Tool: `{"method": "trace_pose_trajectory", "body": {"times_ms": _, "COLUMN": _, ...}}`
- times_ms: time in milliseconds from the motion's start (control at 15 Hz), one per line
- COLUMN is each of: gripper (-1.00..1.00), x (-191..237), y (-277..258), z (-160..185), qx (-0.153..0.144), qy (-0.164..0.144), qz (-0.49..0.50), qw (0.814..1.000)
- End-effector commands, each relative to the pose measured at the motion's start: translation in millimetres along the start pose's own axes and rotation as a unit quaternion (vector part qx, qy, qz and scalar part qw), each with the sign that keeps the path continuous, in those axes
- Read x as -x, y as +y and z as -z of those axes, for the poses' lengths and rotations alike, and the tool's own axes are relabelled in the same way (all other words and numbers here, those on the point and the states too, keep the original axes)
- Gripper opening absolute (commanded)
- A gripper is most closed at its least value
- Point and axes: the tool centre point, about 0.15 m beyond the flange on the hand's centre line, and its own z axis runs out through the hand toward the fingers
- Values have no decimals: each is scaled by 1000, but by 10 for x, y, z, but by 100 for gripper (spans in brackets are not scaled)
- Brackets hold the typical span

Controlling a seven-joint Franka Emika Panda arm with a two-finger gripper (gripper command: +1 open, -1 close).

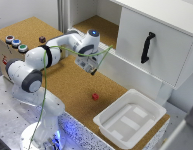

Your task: Grasp the purple block

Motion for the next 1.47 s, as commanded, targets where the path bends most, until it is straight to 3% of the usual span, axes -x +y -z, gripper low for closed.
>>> {"method": "trace_pose_trajectory", "body": {"times_ms": 0, "gripper": 100, "x": -53, "y": -584, "z": 7, "qx": 6, "qy": -5, "qz": 59, "qw": 998}}
{"method": "trace_pose_trajectory", "body": {"times_ms": 400, "gripper": 100, "x": -152, "y": -1409, "z": 151, "qx": 14, "qy": 2, "qz": 95, "qw": 995}}
{"method": "trace_pose_trajectory", "body": {"times_ms": 800, "gripper": 100, "x": -303, "y": -2639, "z": 146, "qx": 31, "qy": -8, "qz": 94, "qw": 995}}
{"method": "trace_pose_trajectory", "body": {"times_ms": 1133, "gripper": 100, "x": -128, "y": -3313, "z": 385, "qx": 58, "qy": -31, "qz": 22, "qw": 998}}
{"method": "trace_pose_trajectory", "body": {"times_ms": 1267, "gripper": 100, "x": -167, "y": -3605, "z": 475, "qx": 49, "qy": -38, "qz": 37, "qw": 997}}
{"method": "trace_pose_trajectory", "body": {"times_ms": 1400, "gripper": 100, "x": -218, "y": -3861, "z": 455, "qx": 71, "qy": -63, "qz": 74, "qw": 993}}
